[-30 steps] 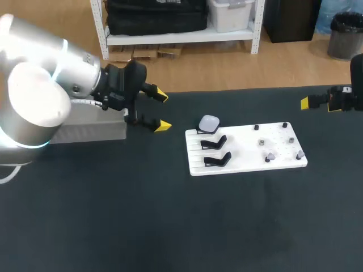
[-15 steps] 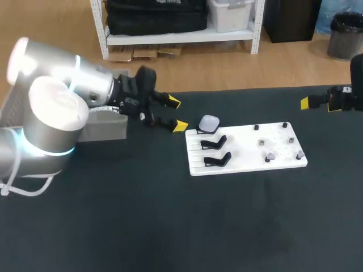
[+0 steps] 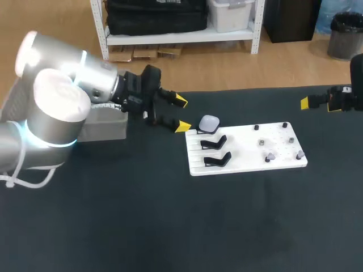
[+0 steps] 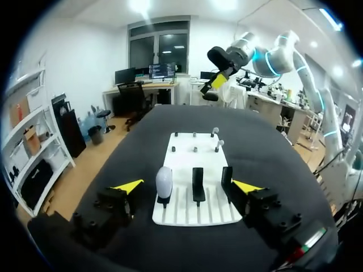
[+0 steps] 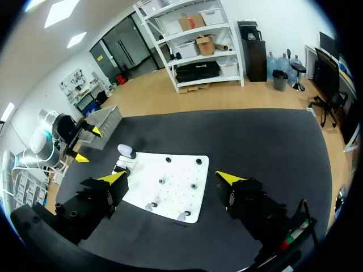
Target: Pick up each earbud case from the left stands, insert the matching earbuds, close the lid, and place the case in the box.
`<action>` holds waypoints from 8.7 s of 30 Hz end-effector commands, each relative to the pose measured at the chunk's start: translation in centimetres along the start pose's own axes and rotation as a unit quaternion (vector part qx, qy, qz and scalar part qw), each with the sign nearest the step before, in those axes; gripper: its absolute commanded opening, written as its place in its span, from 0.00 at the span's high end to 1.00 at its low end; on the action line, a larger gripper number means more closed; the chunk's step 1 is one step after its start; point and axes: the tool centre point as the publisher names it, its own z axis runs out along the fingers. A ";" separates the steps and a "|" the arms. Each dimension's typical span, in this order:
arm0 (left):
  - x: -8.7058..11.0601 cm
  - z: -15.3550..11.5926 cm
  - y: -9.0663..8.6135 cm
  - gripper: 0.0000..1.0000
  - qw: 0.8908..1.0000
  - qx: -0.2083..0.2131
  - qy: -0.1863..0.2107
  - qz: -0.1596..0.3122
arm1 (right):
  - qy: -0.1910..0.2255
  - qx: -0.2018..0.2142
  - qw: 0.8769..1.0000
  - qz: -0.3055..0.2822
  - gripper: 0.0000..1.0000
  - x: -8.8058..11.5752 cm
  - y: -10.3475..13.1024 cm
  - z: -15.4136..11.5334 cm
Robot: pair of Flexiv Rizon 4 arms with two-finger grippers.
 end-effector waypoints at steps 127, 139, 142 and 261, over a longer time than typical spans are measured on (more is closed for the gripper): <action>-4.7 4.5 0.2 1.00 0.997 -0.060 -0.044 0.011 | 0.080 -0.027 0.996 -0.039 0.00 0.3 11.1 9.1; -5.9 5.1 -0.9 1.00 0.997 -0.051 -0.048 0.037 | 0.108 -0.049 0.992 -0.053 0.00 0.5 12.8 10.6; -5.8 5.2 -1.2 1.00 0.997 -0.048 -0.048 0.039 | 0.107 -0.050 0.992 -0.054 0.00 0.2 12.9 10.7; -10.1 3.6 -2.6 1.00 0.973 0.007 -0.229 0.011 | 0.301 0.206 0.919 -0.147 0.66 11.4 -2.4 6.5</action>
